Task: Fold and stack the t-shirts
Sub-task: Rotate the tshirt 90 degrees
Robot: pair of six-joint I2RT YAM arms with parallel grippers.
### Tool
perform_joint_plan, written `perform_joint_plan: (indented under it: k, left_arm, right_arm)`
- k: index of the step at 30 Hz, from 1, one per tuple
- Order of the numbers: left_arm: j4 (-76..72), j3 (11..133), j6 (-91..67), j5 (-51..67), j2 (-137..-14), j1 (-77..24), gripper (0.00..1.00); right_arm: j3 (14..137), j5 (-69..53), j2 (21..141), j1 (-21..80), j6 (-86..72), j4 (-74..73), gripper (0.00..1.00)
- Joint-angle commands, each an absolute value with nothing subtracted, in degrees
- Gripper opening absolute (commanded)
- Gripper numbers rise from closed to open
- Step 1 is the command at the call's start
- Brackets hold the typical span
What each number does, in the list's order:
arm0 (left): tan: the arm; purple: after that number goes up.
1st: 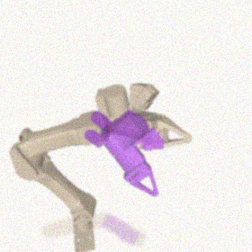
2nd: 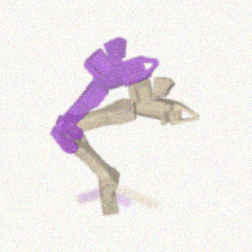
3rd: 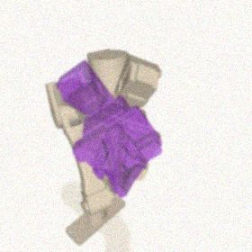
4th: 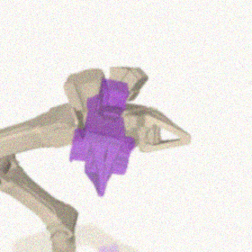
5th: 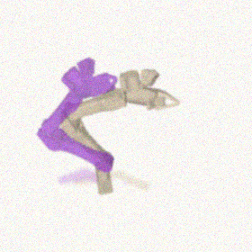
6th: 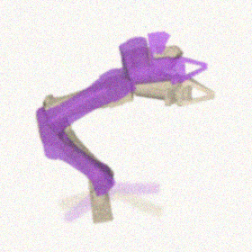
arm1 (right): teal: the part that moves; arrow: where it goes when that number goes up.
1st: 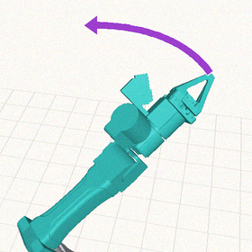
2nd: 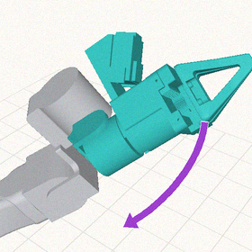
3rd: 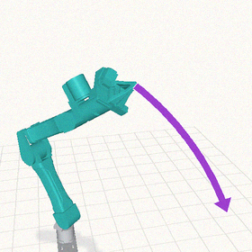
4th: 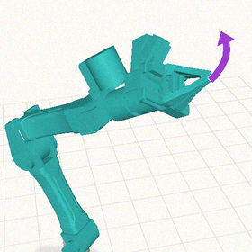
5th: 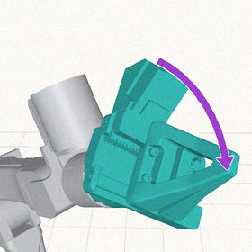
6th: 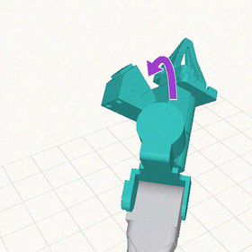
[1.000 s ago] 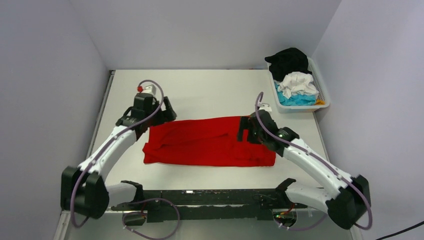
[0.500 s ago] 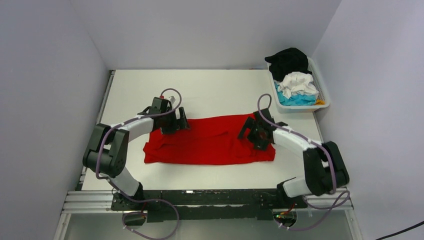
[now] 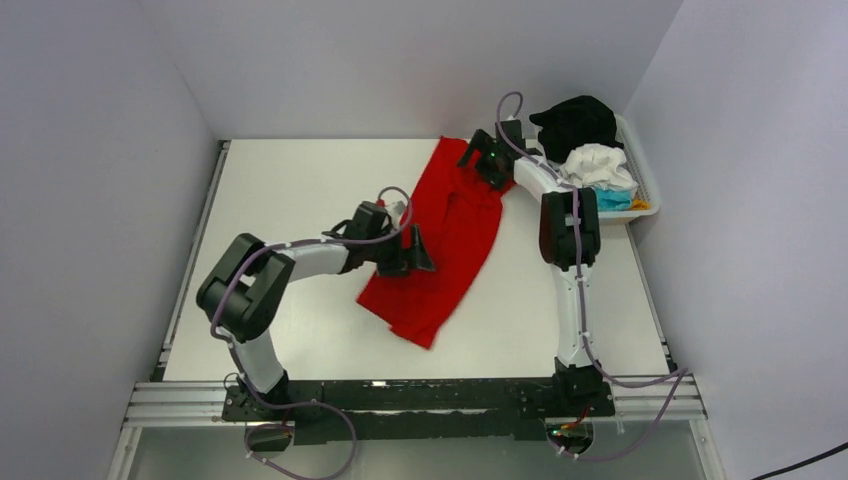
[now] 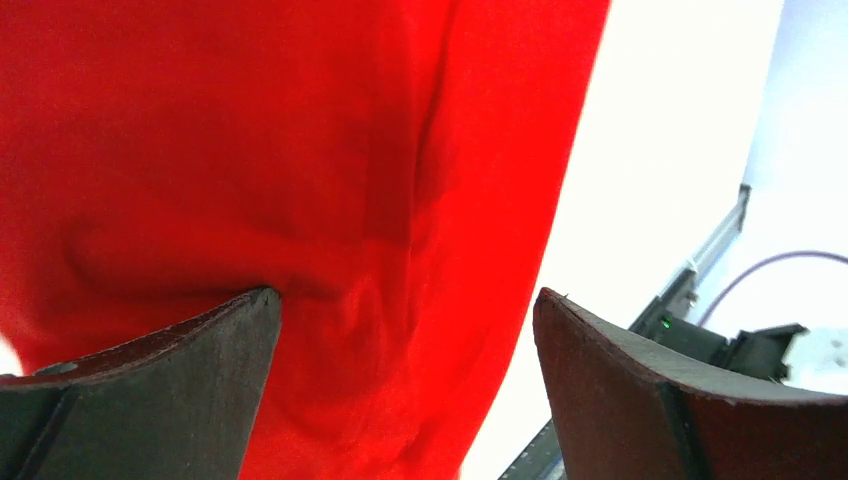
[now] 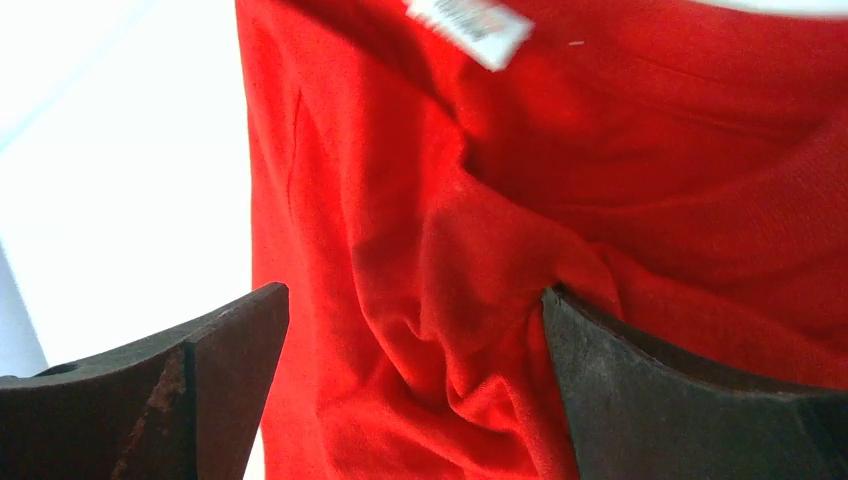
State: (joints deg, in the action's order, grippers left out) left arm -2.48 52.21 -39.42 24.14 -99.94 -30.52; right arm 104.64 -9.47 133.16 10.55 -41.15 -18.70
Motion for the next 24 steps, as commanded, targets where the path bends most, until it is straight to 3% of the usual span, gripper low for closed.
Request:
perform_joint_plan:
  k: [1,7,15,24]
  left_arm:
    - [-6.34,56.35,-44.51,30.49,-104.63,-36.19,0.99]
    - [-5.75,61.18,-45.71,33.04,-110.05,-41.59,0.99]
    - [10.48,57.27,-36.69,18.25,-103.11,-41.66,0.99]
    - [16.45,55.59,-29.49,15.02,-100.66,-41.7,0.99]
  right_arm:
    - [121.45,-17.09,148.83,12.3,-35.16,-19.01,1.0]
    - [139.92,-25.7,161.66,17.18,-33.91,-13.3,1.0]
    - [139.21,-16.89,158.99,15.67,-32.73,-10.35,1.0]
    - [141.1,-17.96,157.07,13.87,-28.91,-9.91,1.0]
